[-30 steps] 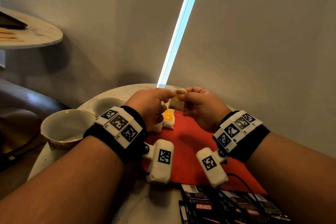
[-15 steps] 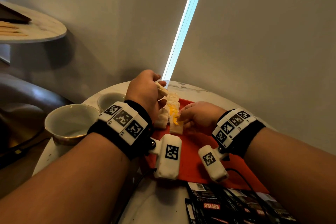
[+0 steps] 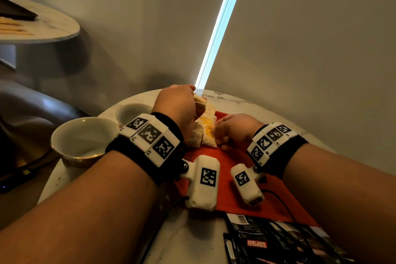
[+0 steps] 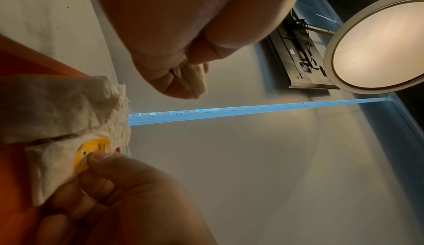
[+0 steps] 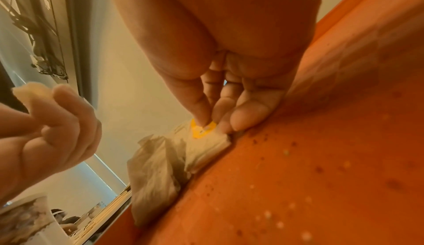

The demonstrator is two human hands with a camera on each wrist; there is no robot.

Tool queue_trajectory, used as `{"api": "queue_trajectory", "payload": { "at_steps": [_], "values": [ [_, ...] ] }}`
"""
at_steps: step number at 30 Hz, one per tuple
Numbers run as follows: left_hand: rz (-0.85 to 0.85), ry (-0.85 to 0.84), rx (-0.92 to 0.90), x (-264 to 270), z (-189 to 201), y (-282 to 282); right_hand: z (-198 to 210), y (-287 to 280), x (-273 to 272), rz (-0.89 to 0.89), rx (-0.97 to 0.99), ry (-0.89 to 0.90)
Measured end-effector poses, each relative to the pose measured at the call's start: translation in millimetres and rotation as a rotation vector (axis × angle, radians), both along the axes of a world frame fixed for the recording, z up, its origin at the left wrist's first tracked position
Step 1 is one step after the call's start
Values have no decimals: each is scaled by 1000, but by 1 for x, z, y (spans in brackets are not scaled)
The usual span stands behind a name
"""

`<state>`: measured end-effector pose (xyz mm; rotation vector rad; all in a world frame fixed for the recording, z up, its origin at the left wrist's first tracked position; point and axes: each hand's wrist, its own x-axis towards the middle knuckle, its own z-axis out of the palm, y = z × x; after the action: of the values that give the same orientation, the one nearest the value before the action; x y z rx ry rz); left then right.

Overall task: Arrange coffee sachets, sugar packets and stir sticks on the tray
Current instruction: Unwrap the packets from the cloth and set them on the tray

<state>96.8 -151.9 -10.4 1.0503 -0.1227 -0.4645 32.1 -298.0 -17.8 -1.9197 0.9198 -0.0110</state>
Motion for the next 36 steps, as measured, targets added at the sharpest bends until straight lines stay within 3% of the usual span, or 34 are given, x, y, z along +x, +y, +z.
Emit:
{"api": "queue_trajectory", "payload": {
  "at_steps": [9,14,18,22,28,36],
  "values": [
    [-64,82,8,-2,8,3,-4,-2,-2,-3,42,-38],
    [-109,-37,84,-4,6,8,-3,0,-4,-37,74,-67],
    [-104,-135,125,-5,3,9,2,-4,-6,-103,62,-216],
    [-115,-168,89,-8,4,8,21,5,-11,-45,179,-462],
    [-178,-152,-34,-13,6,10,40,32,-23,143,297,-545],
    [-213,-106,-58,-17,12,14,38,34,-33,116,249,-619]
  ]
}}
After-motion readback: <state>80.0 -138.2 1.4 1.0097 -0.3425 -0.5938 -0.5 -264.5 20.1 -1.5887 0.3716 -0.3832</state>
